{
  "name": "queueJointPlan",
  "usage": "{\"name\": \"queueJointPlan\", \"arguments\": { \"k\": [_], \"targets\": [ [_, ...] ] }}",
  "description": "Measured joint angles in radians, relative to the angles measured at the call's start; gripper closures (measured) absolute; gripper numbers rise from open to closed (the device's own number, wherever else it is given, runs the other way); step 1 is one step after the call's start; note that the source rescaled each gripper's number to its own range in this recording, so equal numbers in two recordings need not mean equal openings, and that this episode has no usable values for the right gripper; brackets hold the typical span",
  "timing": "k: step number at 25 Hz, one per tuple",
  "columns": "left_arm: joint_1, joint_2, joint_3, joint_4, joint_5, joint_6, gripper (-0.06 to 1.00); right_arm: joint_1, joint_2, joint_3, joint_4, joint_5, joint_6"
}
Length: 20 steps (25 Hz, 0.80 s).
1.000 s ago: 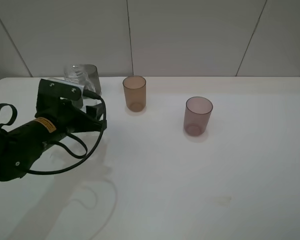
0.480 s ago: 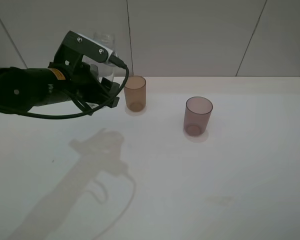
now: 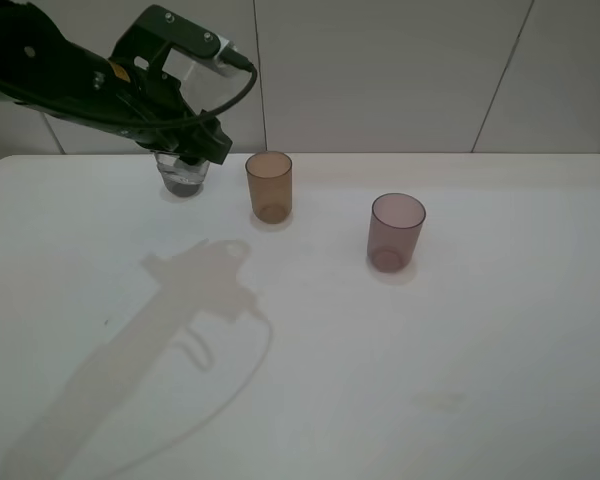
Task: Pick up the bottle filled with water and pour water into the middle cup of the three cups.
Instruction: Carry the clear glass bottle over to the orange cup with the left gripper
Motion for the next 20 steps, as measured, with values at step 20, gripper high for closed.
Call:
{"name": "queueJointPlan", "arguments": {
  "k": [20],
  "targets": [
    [0.052,0.197,-0.181,0.632,0.247,-0.227,0.93,0.000,0.000,0.000,0.000,0.000,0.000]
  ]
}}
